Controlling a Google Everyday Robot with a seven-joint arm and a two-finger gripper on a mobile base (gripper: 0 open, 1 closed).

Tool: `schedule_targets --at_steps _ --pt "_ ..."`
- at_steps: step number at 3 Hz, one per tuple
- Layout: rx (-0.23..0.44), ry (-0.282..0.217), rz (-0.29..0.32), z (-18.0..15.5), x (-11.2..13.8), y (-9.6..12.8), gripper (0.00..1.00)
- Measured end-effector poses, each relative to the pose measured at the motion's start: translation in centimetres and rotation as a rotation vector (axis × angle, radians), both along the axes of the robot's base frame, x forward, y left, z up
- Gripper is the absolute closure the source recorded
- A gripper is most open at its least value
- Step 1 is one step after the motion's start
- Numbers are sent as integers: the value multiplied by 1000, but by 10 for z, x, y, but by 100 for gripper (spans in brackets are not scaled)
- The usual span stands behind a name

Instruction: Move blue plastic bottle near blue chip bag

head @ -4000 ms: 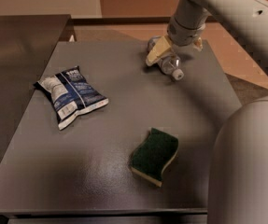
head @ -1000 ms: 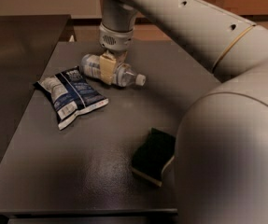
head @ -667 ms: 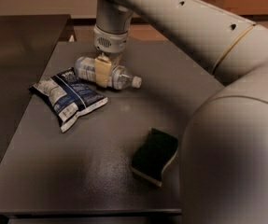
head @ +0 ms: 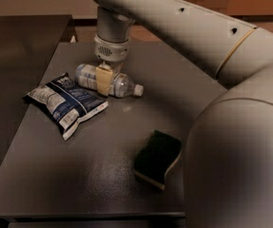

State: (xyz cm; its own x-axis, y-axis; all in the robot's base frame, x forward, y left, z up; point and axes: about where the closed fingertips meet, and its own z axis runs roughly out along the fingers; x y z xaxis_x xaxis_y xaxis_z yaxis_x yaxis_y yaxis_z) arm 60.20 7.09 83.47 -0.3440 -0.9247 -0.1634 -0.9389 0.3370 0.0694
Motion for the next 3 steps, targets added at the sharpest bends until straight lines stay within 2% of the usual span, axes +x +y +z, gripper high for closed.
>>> schedule_targets --at_steps 2,3 --pt "6 -5 1 -3 2 3 0" --pt "6 -5 1 -3 2 3 0"
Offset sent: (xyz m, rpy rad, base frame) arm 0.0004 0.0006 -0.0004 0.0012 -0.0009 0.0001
